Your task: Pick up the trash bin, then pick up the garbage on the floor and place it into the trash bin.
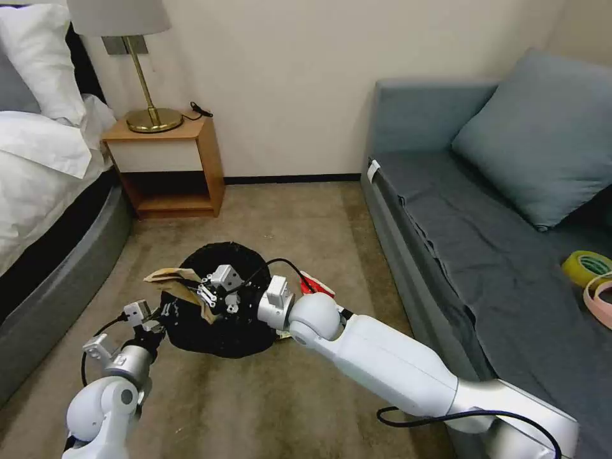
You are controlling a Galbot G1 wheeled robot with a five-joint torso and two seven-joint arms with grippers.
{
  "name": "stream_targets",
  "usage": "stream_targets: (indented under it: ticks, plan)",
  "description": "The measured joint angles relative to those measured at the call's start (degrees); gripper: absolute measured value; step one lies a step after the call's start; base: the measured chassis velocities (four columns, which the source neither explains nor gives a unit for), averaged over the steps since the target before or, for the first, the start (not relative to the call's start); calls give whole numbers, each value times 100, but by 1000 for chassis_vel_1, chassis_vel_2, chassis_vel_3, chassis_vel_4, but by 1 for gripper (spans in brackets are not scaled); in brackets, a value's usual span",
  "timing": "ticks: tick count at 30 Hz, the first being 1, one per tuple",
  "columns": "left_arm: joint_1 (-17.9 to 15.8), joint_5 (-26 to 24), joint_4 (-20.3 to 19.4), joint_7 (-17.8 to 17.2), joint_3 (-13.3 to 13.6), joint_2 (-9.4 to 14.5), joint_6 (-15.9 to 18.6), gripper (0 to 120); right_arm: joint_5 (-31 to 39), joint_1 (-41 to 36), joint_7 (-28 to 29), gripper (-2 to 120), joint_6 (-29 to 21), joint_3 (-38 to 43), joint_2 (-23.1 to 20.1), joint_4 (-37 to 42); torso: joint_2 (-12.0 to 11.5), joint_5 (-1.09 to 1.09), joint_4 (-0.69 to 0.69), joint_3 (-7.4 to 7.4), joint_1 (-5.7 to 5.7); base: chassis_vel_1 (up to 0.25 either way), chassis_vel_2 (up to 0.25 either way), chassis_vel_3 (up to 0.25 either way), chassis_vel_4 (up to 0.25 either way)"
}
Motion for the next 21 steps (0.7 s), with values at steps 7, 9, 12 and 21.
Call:
stream_targets:
  ticks: [7,9,12,21]
  plan:
    - [-25,-56,-60,-15,-10,11,64,4,-226,-7,-26,25,93,66,-30,-279,0,1,0,0,0,0,0,0,0]
    - [-45,-80,-76,-25,-8,40,75,4,-263,-28,-38,36,101,106,-57,-297,0,1,0,0,0,0,0,0,0]
    - [-54,-84,-77,-37,-7,44,78,4,-281,-38,-40,44,106,124,-85,-298,0,1,0,0,0,0,0,0,0]
    - [-65,-142,-138,-82,-15,48,97,4,-324,-61,-39,81,113,209,-186,-282,0,1,0,0,0,0,0,0,0]
